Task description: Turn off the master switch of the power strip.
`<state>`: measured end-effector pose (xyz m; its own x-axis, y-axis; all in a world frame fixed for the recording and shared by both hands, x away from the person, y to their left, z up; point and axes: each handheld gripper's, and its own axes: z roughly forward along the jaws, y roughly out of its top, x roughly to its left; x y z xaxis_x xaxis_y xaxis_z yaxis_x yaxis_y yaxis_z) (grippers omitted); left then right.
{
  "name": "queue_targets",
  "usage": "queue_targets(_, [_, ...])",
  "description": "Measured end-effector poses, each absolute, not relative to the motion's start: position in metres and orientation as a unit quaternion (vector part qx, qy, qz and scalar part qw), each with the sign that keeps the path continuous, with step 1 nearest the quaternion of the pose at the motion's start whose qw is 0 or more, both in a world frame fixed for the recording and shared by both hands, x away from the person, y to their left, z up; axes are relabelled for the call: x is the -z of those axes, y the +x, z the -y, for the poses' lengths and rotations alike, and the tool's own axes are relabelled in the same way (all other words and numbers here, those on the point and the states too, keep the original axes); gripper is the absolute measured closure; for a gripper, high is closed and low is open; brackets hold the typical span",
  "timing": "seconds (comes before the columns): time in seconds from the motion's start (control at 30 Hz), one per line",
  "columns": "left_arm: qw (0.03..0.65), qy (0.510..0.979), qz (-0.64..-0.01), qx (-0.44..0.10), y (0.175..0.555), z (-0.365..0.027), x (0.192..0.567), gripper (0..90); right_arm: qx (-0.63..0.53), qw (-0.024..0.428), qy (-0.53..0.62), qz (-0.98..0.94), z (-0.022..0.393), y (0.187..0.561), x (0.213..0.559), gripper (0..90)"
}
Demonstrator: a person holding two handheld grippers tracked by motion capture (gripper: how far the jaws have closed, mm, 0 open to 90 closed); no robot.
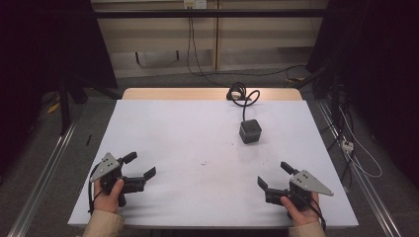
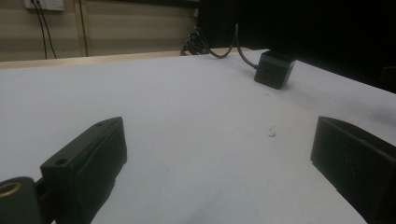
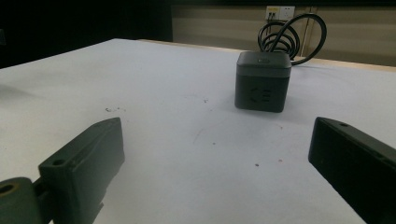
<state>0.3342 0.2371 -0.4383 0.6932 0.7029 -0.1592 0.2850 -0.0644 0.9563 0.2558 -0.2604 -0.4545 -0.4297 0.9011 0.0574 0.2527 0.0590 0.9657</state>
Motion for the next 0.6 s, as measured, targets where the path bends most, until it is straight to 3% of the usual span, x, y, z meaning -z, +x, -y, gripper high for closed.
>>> queue_targets(0.6, [0.595, 0.708, -0.338, -0.175, 0.335, -0.233, 0.437, 3.5, -0.524, 0.316, 0.446, -0.654, 0.261, 0.269, 0.451, 3.7])
